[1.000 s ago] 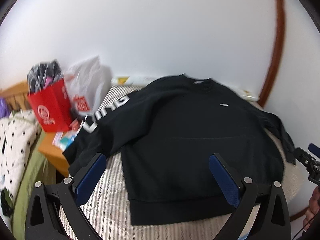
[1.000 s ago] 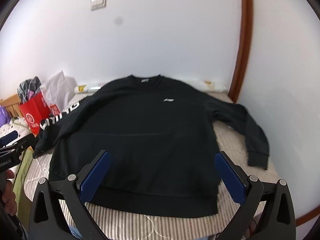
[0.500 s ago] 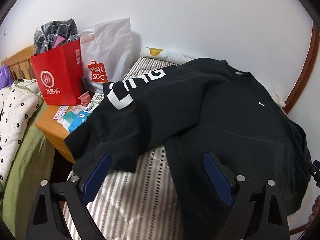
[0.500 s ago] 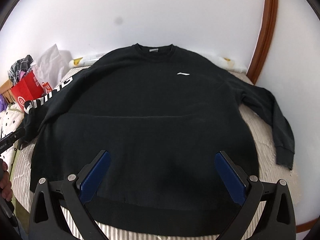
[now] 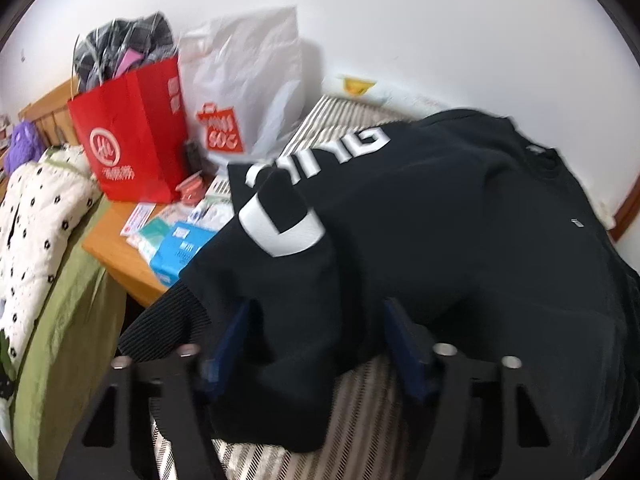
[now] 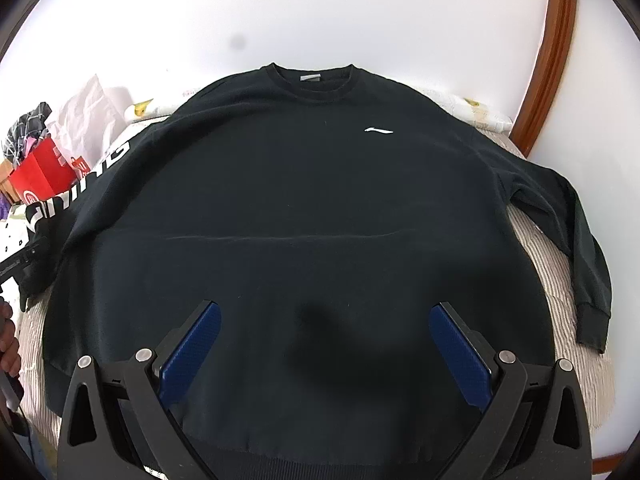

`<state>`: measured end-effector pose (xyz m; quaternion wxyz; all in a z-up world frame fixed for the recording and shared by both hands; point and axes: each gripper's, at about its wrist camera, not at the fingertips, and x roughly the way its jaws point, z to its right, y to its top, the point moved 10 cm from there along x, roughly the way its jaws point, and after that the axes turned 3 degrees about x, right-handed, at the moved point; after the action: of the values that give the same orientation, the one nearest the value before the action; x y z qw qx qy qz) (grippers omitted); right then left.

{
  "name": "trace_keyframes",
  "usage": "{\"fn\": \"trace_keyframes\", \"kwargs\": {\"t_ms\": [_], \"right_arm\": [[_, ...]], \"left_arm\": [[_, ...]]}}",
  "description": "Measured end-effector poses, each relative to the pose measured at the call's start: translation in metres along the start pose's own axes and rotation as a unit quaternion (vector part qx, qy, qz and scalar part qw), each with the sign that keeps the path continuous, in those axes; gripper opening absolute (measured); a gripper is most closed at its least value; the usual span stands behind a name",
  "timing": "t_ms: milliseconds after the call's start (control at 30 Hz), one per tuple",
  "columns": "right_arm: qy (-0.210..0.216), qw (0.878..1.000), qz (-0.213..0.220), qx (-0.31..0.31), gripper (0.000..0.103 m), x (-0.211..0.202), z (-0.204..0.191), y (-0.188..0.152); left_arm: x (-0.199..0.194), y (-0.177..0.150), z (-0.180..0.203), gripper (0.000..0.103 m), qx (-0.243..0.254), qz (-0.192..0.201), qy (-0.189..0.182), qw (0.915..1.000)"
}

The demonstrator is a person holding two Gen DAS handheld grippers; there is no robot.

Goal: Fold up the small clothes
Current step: 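Grasp the cuff of the white-lettered sleeve with the left gripper, then lay the held sleeve across the sweatshirt body and open the left gripper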

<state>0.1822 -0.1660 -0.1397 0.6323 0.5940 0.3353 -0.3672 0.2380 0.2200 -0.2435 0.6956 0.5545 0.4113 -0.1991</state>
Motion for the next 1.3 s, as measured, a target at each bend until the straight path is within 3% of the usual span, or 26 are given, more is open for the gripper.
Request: {"fn": "trace_keyframes", "kwargs": {"t_ms": [133, 233, 433, 600, 800, 933, 1067, 1300], "right_arm": [[-0.003, 1.000, -0.006, 0.000, 0.102, 0.009, 0.004, 0.001], [-0.003, 1.000, -0.010, 0.004, 0.102, 0.013, 0.010, -0.001], [0.005, 1.000, -0.006, 0.021, 0.102, 0.012, 0.027, 0.002], [0.002, 1.000, 0.011, 0.029, 0.102, 0.000, 0.053, 0.004], [-0.009, 0.998, 0.020, 0.058, 0.102, -0.013, 0.104, -0.006], [-0.018, 0.997, 0.034, 0.066, 0.102, -0.024, 0.134, -0.018], [-0.023, 0.996, 0.038, 0.073, 0.102, -0.029, 0.157, -0.031], [-0.032, 0.996, 0.031, 0.082, 0.102, -0.027, 0.179, -0.056]], "left_arm": [[0.009, 0.003, -0.005, 0.016, 0.004, -0.013, 0.020, 0.9997], [-0.001, 0.012, 0.001, 0.009, 0.011, 0.000, 0.025, 0.9996], [-0.040, 0.048, 0.045, 0.008, 0.036, 0.042, -0.011, 0.9984], [-0.067, 0.071, 0.114, 0.008, 0.061, 0.061, -0.066, 0.9940], [-0.080, 0.082, 0.220, 0.008, 0.115, 0.077, -0.124, 0.9825], [-0.079, 0.071, 0.290, 0.008, 0.148, 0.072, -0.171, 0.9713], [-0.068, 0.045, 0.343, 0.008, 0.181, 0.053, -0.191, 0.9632], [-0.049, 0.008, 0.364, 0.010, 0.198, 0.018, -0.186, 0.9623]]}}
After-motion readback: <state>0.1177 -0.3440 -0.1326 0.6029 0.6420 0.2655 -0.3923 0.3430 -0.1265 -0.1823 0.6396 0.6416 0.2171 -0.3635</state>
